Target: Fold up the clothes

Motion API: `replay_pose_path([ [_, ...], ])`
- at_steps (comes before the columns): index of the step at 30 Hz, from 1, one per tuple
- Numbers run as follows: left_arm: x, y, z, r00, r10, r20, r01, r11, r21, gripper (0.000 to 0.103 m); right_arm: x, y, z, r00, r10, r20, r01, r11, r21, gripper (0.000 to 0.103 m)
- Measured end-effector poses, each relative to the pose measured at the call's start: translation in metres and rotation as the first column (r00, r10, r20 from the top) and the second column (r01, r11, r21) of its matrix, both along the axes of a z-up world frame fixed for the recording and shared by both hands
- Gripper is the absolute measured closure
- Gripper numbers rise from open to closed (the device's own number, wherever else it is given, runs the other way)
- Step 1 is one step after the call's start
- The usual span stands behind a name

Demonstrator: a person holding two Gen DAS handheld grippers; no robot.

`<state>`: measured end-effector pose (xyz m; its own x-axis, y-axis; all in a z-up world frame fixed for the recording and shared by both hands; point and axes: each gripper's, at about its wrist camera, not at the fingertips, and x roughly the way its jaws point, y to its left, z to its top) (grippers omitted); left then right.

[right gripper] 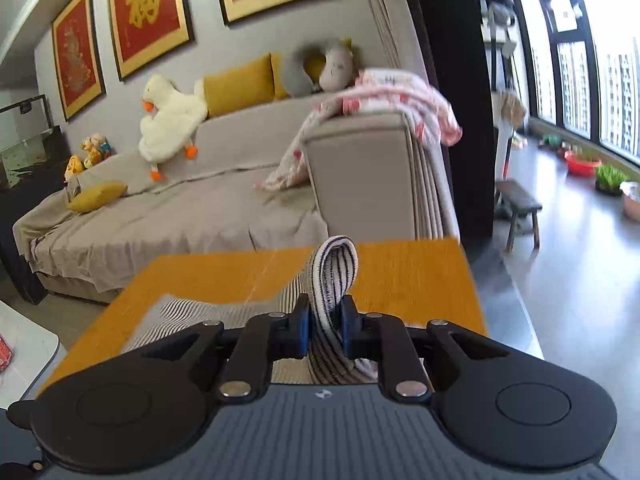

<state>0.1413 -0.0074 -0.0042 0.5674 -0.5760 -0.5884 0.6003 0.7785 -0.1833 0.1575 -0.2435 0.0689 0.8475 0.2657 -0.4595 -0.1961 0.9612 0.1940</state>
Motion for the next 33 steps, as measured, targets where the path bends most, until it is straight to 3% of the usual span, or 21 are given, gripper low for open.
replay_pose_path([
  [5, 0.009, 0.013, 0.035, 0.994, 0.016, 0.105, -0.008, 0.997, -0.079, 0.0, 0.003, -0.026, -0.046, 0.982, -0.086, -0.169, 0.086, 0.996, -0.006, 0.089],
  [7, 0.03, 0.013, 0.033, 0.992, 0.087, 0.087, -0.077, 0.99, -0.116, 0.0, 0.005, -0.032, -0.067, 0.97, -0.11, -0.215, 0.111, 0.994, -0.006, 0.086],
  [9, 0.055, 0.009, 0.022, 0.988, 0.154, 0.019, -0.149, 0.975, -0.162, 0.0, 0.006, -0.035, -0.072, 0.969, -0.117, -0.217, 0.119, 0.993, 0.0, 0.082],
  [11, 0.075, 0.008, 0.005, 0.978, 0.199, -0.06, -0.207, 0.958, -0.197, 0.0, 0.007, -0.035, -0.067, 0.97, -0.127, -0.208, 0.123, 0.992, -0.033, 0.066],
  [13, 0.081, 0.004, -0.008, 0.972, 0.226, -0.055, -0.233, 0.958, -0.169, 0.0, 0.002, -0.032, -0.058, 0.975, -0.146, -0.167, 0.133, 0.987, -0.086, 0.051],
  [14, 0.08, 0.001, -0.013, 0.972, 0.232, -0.024, -0.233, 0.963, -0.136, 0.0, -0.004, -0.029, -0.051, 0.98, -0.153, -0.13, 0.14, 0.984, -0.107, 0.038],
  [15, 0.077, -0.003, -0.015, 0.973, 0.232, 0.017, -0.229, 0.969, -0.091, 0.0, -0.012, -0.026, -0.044, 0.987, -0.134, -0.088, 0.125, 0.987, -0.102, 0.032],
  [17, 0.069, -0.011, -0.019, 0.972, 0.219, 0.087, -0.219, 0.976, -0.009, 0.0, -0.024, -0.02, -0.031, 0.997, -0.076, -0.019, 0.074, 0.995, -0.069, 0.006],
  [18, 0.067, -0.009, -0.02, 0.971, 0.22, 0.096, -0.222, 0.975, 0.002, 0.0, -0.025, -0.016, -0.029, 0.999, -0.035, -0.01, 0.034, 0.999, -0.028, 0.001],
  [20, 0.065, -0.003, -0.019, 0.968, 0.231, 0.103, -0.233, 0.972, 0.012, 0.0, -0.016, -0.01, -0.036, 0.998, 0.031, -0.048, -0.028, 0.997, 0.07, 0.0],
  [23, 0.062, 0.006, -0.019, 0.963, 0.246, 0.113, -0.251, 0.968, 0.027, 0.0, 0.01, 0.0, -0.069, 0.986, 0.042, -0.164, -0.013, 0.984, 0.176, 0.0],
  [30, 0.062, 0.041, -0.018, 0.942, 0.315, 0.116, -0.321, 0.946, 0.04, 0.0, 0.041, 0.03, -0.081, 0.983, 0.105, -0.148, -0.055, 0.95, 0.307, 0.0],
  [33, 0.062, 0.044, -0.018, 0.94, 0.322, 0.112, -0.328, 0.944, 0.035, 0.0, 0.046, 0.042, -0.081, 0.984, 0.103, -0.148, -0.055, 0.954, 0.294, 0.0],
])
